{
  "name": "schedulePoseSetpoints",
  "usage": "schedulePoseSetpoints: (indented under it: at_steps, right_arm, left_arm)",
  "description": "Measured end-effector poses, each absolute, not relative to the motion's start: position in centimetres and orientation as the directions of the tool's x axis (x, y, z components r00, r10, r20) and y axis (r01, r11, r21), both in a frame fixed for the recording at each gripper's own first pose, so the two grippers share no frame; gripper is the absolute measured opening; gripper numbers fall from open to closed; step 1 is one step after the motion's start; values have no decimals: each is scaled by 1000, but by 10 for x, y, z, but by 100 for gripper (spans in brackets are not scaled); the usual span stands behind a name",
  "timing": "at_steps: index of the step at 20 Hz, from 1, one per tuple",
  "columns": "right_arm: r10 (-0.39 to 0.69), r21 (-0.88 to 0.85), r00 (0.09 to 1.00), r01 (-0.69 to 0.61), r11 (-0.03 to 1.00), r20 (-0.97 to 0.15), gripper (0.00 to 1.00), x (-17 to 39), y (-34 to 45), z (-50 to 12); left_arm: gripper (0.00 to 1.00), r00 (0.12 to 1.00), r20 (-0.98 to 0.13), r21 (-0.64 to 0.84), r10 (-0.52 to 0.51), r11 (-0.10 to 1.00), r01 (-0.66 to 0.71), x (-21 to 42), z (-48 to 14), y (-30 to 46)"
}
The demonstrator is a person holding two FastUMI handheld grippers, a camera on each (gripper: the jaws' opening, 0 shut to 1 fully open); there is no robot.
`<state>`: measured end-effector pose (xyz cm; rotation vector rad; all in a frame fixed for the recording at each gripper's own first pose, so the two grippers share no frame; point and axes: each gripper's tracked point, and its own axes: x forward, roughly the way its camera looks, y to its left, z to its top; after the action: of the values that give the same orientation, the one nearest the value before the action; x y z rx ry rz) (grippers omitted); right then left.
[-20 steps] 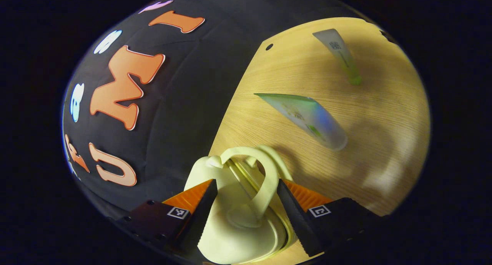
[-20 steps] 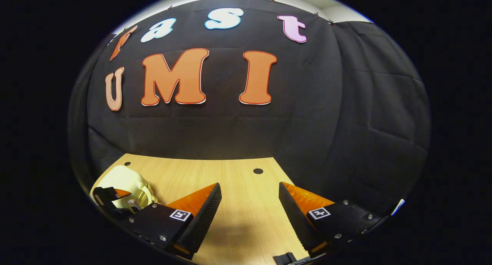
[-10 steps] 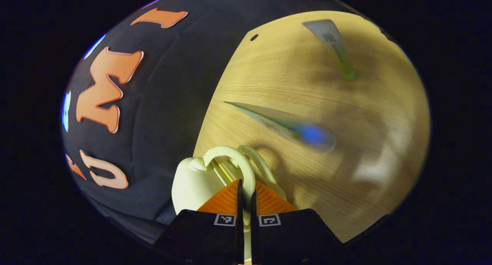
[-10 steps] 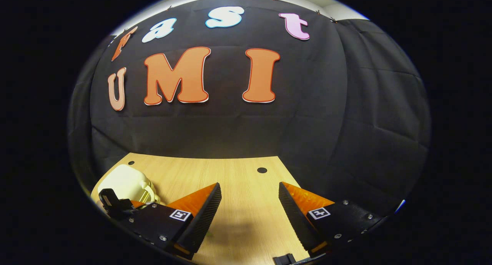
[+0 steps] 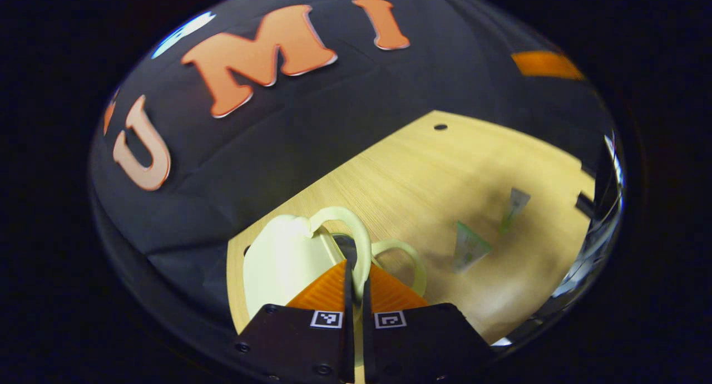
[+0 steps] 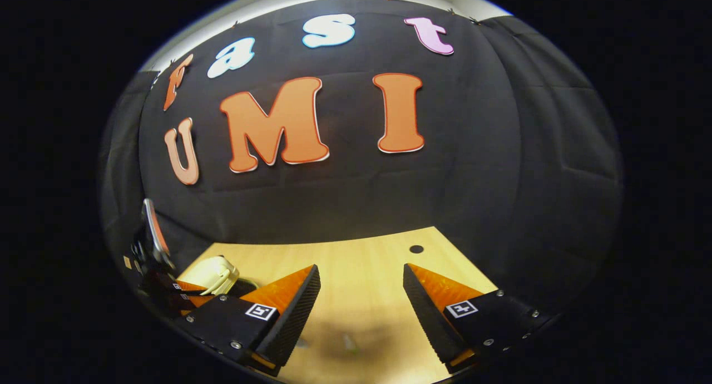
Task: First open the suitcase, pack the skin care products into it, and then close the suitcase.
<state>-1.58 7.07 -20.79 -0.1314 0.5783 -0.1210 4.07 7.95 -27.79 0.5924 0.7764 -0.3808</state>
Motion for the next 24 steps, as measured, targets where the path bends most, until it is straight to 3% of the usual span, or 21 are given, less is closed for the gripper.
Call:
schedulePoseSetpoints:
  at_steps: [4,10,14,15,17,24]
  right_arm:
    - [-141,-88,840,112,990,-523,95,-18,110,-210]
    - [-103,2,842,123,992,-529,95,-21,165,-213]
    - [-52,51,835,95,994,-548,95,-19,198,-216]
    - [-43,65,832,94,993,-552,100,-18,203,-217]
    - [-37,82,827,101,991,-561,95,-18,211,-219]
    - [-43,33,802,78,996,-595,95,-18,229,-231]
  left_arm:
    - [7,678,-707,133,-200,905,405,75,-221,134]
    - [6,724,-653,24,-223,949,313,109,-161,255]
    - [6,746,-630,-6,-218,961,276,118,-166,323]
    - [6,750,-630,7,-200,965,263,120,-171,342]
    - [6,754,-635,15,-167,973,229,122,-181,382]
    - [6,738,-666,-30,-104,993,113,120,-242,485]
